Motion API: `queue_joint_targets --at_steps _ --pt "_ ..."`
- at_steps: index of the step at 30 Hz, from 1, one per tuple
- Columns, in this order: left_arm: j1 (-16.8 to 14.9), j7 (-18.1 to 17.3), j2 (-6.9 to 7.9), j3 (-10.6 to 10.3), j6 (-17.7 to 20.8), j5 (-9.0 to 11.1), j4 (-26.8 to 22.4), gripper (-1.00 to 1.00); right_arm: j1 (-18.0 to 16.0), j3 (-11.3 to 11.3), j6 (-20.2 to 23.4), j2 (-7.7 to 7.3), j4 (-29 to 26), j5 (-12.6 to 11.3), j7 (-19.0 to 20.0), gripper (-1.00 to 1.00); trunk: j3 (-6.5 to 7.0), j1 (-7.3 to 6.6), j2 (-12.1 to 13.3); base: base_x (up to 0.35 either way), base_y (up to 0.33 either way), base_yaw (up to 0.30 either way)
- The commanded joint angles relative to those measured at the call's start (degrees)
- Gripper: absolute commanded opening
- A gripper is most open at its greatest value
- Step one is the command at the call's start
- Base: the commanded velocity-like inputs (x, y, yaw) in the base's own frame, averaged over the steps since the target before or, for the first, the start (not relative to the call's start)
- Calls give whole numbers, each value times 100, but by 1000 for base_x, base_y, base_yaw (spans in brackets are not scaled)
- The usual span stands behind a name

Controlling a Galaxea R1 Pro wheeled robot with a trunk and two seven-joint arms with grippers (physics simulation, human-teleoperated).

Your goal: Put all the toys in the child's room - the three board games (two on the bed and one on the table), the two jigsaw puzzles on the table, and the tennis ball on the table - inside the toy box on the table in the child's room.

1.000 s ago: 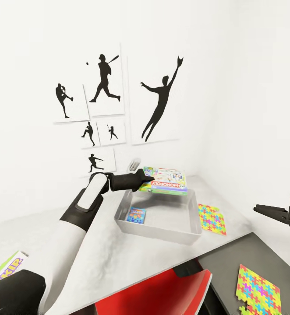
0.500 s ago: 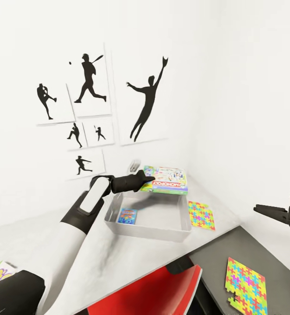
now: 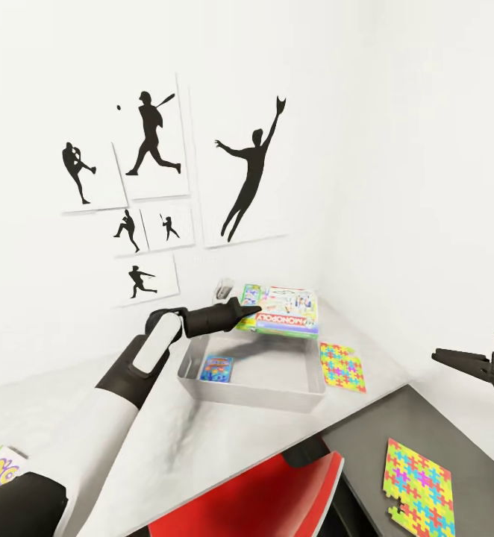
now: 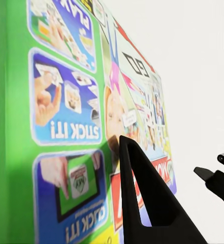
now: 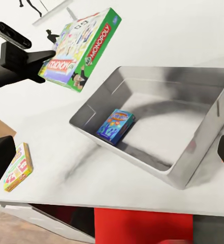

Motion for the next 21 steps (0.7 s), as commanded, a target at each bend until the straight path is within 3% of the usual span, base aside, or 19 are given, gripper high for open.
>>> queue_joint_targets --at_steps 1,6,13,21 --pt "4 -272 68 10 12 -149 15 -100 -7 -1 24 -1 1 4 18 100 -13 4 -13 0 0 -2" --pt "-42 -662 207 22 -8 -450 201 -100 -7 -6 26 -10 1 5 161 100 -13 4 -13 0 0 -1" --pt "-366 -797 271 16 36 -556 565 -100 -7 -2 23 -10 3 12 542 100 -33 4 -13 0 0 0" --pt "-730 -839 260 -30 105 -577 1237 -100 -7 1 25 -10 7 19 663 100 -95 4 -13 0 0 0"
